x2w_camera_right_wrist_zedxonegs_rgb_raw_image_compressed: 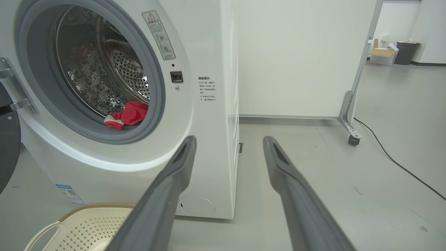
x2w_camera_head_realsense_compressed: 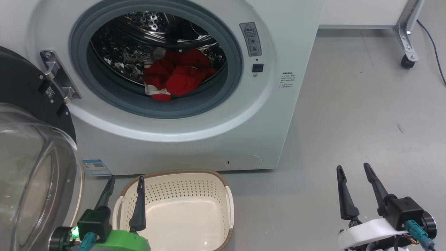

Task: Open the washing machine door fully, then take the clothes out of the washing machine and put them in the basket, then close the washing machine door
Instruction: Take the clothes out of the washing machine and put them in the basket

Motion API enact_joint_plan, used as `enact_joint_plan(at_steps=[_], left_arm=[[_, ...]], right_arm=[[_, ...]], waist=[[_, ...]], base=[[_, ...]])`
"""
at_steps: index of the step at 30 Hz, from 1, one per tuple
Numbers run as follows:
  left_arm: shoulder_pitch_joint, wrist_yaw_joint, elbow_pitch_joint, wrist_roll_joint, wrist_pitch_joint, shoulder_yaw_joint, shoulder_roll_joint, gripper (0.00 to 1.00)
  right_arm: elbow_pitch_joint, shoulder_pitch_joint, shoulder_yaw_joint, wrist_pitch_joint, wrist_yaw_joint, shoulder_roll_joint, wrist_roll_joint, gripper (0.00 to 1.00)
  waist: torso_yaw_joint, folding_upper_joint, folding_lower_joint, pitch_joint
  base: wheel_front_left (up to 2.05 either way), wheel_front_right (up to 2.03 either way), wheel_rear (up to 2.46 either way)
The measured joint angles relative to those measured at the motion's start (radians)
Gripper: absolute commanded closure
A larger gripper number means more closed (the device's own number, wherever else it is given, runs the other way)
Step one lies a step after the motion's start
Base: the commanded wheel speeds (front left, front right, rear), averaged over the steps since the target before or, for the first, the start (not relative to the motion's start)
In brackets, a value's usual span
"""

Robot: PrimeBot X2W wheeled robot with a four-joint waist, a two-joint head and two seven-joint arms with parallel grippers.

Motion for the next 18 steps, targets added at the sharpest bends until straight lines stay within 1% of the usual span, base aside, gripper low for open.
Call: enact_joint_plan(at_steps=[8, 18], left_arm=[[0.000, 0.001, 0.005, 0.000, 0.000, 0.000, -0.001, 0.00], [0.000, 0.001, 0.009, 0.000, 0.000, 0.001, -0.001, 0.00]], right_arm=[[0.000, 0.000, 0.001, 0.000, 0.000, 0.000, 0.000, 0.00], [0.001, 0.000, 0.004, 0.000, 0.000, 0.000, 0.000, 0.00]], waist=[[0.000, 0.0000, 0.0000, -0.001], [-0.002, 0.0000, 0.0000, -0.003]], base=[[0.23, -0.23, 0.00], [0.01, -0.01, 0.00]])
